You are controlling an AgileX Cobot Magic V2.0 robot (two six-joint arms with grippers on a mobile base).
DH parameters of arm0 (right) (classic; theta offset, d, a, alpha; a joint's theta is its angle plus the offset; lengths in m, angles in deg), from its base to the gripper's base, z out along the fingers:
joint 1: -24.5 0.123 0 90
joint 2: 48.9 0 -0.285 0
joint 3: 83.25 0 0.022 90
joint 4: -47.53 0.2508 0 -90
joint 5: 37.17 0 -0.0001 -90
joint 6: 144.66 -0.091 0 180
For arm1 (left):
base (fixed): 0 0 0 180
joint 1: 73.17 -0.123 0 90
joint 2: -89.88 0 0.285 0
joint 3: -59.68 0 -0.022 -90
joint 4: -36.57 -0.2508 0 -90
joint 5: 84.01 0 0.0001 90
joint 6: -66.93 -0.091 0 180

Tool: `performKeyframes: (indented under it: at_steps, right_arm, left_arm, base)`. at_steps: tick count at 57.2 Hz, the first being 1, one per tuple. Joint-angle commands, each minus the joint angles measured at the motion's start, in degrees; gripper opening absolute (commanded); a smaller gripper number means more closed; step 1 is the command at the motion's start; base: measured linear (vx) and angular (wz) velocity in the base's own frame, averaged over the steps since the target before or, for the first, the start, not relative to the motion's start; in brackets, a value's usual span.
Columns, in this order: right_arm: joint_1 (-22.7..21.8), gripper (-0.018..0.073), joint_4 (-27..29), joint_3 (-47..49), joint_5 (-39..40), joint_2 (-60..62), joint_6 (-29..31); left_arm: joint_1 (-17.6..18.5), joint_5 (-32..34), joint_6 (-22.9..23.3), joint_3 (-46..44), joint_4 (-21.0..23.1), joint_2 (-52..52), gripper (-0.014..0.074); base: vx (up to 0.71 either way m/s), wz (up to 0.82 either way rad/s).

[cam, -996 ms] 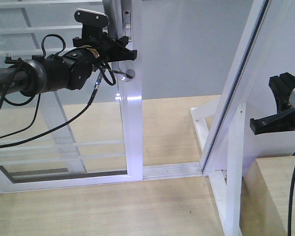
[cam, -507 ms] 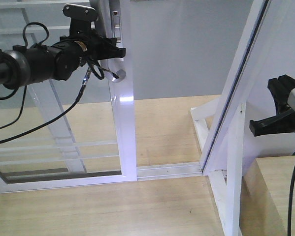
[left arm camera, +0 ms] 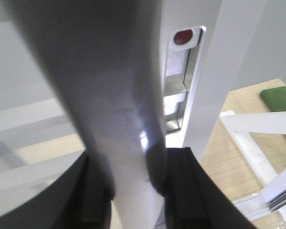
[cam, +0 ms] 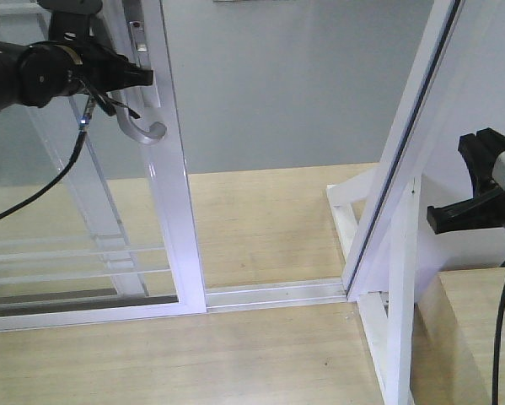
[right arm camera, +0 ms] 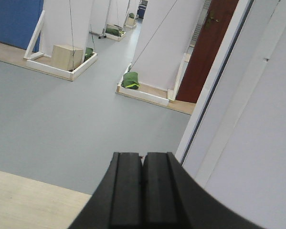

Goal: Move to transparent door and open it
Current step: 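Push the handle with the left gripper, sliding the door further open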

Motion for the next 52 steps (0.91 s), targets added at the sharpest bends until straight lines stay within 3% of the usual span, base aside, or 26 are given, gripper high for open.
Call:
performKeyframes:
  at_steps: [1, 39, 52]
  right_arm:
    - [-0.38, -0.0006, -0.16, 1.52, 4.82, 0.69, 0.46]
    - [-0.38, -0.0006, -0.16, 1.52, 4.81, 0.69, 0.26]
    - [-0.38, -0.0006, -0.16, 1.52, 4.76, 0.69, -0.13]
  left_arm:
    - [-0.71, 9.87, -0.07, -3.15, -1.07, -8.22, -0.0006]
    - [-11.00, 5.81, -0.07, -3.10, -1.17, -15.28, -0.0006]
    - [-12.19, 3.56, -0.14, -3.10, -1.21, -16.93, -0.0006]
  base:
    - [0.00, 0.00]
    - [0.00, 0.00]
    - [0.00, 0.00]
